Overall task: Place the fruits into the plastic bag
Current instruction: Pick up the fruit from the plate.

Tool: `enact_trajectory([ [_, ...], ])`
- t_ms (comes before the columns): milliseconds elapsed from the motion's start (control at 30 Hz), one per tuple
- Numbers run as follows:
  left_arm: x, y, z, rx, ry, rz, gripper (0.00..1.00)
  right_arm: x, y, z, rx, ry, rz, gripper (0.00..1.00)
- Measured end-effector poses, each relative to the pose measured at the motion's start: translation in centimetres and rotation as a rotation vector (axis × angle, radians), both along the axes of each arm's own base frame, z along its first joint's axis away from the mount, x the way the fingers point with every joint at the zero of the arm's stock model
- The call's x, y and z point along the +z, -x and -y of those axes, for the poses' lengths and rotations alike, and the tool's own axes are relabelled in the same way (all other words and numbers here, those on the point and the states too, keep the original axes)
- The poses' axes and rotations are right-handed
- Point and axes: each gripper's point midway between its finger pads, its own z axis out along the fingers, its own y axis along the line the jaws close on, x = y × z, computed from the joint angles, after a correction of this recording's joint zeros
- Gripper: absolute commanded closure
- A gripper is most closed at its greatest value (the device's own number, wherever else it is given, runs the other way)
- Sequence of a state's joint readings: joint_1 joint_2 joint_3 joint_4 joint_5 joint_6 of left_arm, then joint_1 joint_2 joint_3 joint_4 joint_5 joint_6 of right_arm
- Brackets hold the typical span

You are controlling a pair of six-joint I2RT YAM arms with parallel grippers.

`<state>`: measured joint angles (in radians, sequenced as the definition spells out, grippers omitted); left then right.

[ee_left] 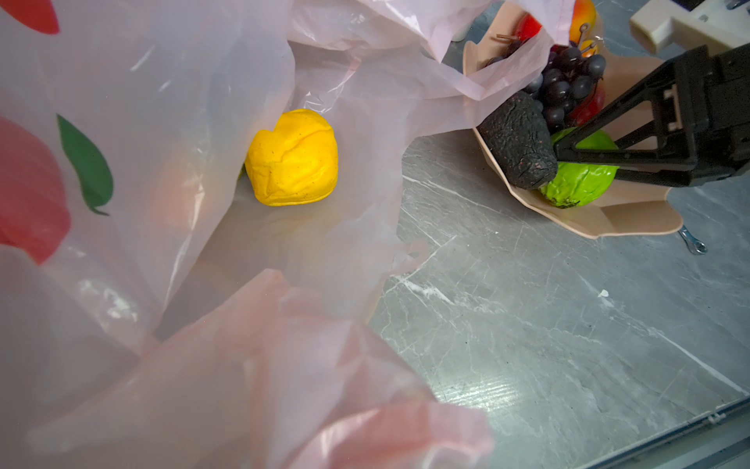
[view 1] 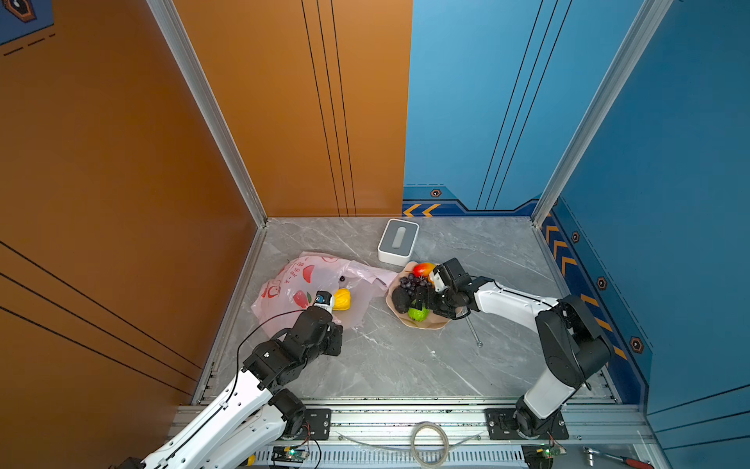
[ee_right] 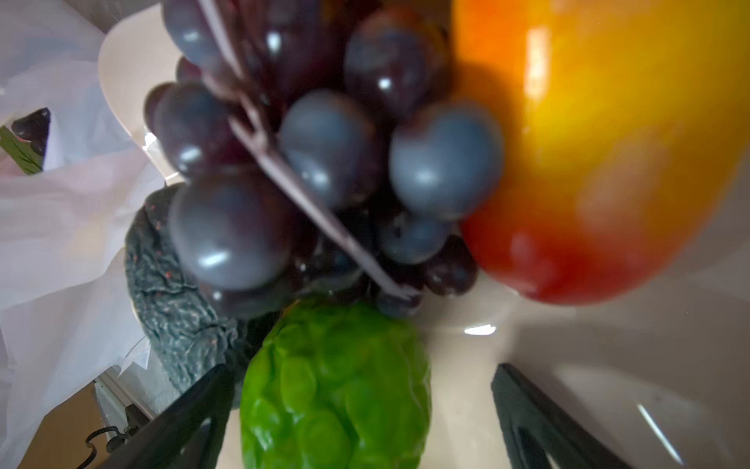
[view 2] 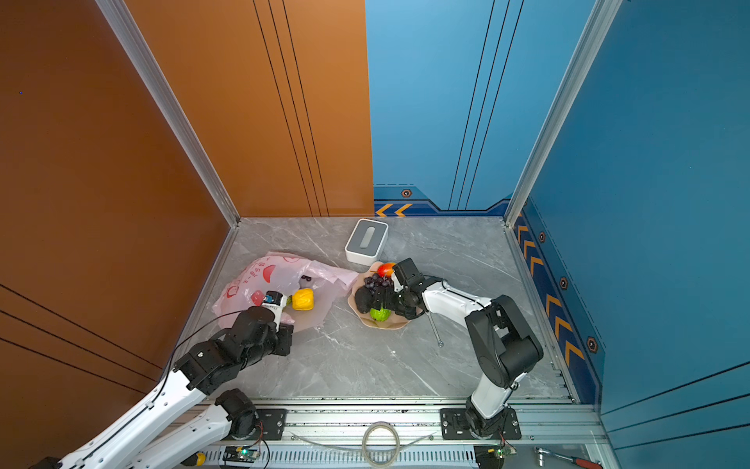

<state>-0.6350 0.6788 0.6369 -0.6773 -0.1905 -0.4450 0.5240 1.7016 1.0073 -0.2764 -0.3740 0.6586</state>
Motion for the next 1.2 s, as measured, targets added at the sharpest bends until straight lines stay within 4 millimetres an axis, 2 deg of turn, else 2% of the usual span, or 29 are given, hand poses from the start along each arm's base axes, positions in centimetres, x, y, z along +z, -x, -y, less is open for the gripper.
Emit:
enact_trajectory([
  [133, 0.0, 0.0, 0.0, 0.000, 0.000, 0.000, 1.00, -0.3, 0.0, -0.1, 0.002, -0.004, -0.011, 0.16],
  [400, 0.0, 0.0, 0.0, 0.000, 0.000, 0.000, 1.00, -0.3, 0.1, -0.3, -0.001, -0.016, -0.018, 0.25],
  [500, 0.0, 0.0, 0.0, 0.000, 0.000, 0.000, 1.00, -0.3, 0.1, -0.3, 0.000, -0.016, -0.018, 0.32],
  [767, 0.0, 0.0, 0.0, 0.000, 0.000, 0.000, 1.00, -0.2, 0.1, -0.4, 0.002, -0.019, -0.017, 0.39],
  [933, 0.0, 0.0, 0.0, 0.000, 0.000, 0.000, 1.00, 0.0, 0.1, -0.4, 0.001, -0.022, -0.013, 0.40],
  [1200, 0.0, 0.0, 0.0, 0.000, 0.000, 0.000, 1.00, 3.0, 0.2, -0.3, -0.001, -0.060, 0.051, 0.40],
])
